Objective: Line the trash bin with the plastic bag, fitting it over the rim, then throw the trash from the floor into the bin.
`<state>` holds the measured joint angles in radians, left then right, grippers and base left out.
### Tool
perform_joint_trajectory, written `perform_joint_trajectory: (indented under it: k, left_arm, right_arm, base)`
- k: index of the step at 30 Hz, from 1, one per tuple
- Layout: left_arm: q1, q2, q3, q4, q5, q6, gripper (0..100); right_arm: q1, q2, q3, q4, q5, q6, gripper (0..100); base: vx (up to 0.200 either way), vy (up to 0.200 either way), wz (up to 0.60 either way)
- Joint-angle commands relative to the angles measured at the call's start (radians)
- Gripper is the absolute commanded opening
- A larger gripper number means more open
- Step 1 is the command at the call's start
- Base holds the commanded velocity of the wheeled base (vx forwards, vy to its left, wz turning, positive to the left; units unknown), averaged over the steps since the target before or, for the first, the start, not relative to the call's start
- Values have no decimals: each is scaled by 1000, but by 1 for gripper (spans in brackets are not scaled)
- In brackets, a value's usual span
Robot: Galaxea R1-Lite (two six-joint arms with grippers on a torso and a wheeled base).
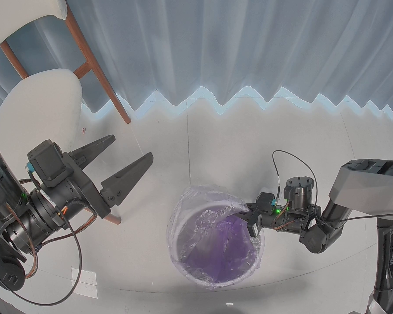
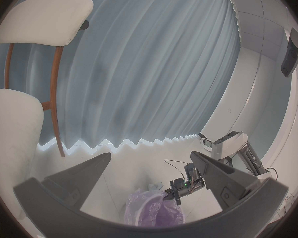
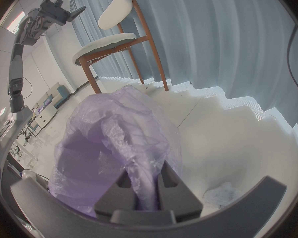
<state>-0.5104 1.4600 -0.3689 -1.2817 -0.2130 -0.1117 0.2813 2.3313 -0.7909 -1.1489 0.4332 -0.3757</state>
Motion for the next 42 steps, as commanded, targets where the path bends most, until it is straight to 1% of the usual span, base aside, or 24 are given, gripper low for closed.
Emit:
perform_joint_trajectory:
  k: [1, 2, 3, 8, 17, 20, 23, 25, 26, 27, 29, 34, 37, 42]
  left_arm:
    - [0, 3, 1, -1, 0, 0, 100]
    - [0, 3, 1, -1, 0, 0, 100]
    - [0, 5, 2, -1, 1, 0, 100]
    - [0, 5, 5, -1, 1, 0, 100]
    - [-2, 5, 10, -1, 3, 1, 100]
    - [-30, -1, 13, -1, 10, 1, 100]
    - [-36, -4, 13, -1, 10, 1, 100]
    - [-36, -12, 13, -1, 10, 1, 100]
    - [-37, -12, 13, 1, 10, 1, 100]
    - [-40, -15, 15, -1, 10, 3, 100]
    - [-53, -17, 15, 1, 10, 1, 100]
    - [-57, -18, 31, 2, 10, 3, 100]
    - [-57, -13, 41, 2, 10, 3, 100]
    - [-79, -18, 44, 2, 10, 3, 100]
  right_arm:
    - [1, 43, -8, -3, -1, 0, 0]
    - [1, 45, -8, -5, 1, 0, 0]
    - [1, 46, -10, -8, 1, 0, 100]
    - [6, 43, -18, -52, 1, 18, 100]
    - [6, -47, 21, -55, 10, 57, 100]
    - [4, -72, 67, -57, 4, 72, 100]
    - [-1, -70, 79, -57, -5, 69, 100]
    - [1, -52, 78, -80, -82, 69, 100]
    - [1, -49, 76, -83, -87, 69, 100]
    - [3, -23, 73, -112, -117, 66, 100]
    - [3, 17, 62, -167, -136, 64, 100]
    - [7, 86, 16, -305, -140, 58, 100]
    - [16, 91, 19, -321, -137, 58, 100]
    - [33, 122, 21, -321, -129, 58, 100]
  base:
    - [0, 0, 0]
    - [0, 0, 0]
    - [0, 0, 0]
    - [0, 0, 0]
    - [0, 0, 0]
    - [0, 0, 0]
    - [0, 0, 0]
    - [0, 0, 0]
    - [0, 0, 0]
    - [0, 0, 0]
    - [0, 0, 0]
    - [0, 0, 0]
    - [0, 0, 0]
    - [0, 0, 0]
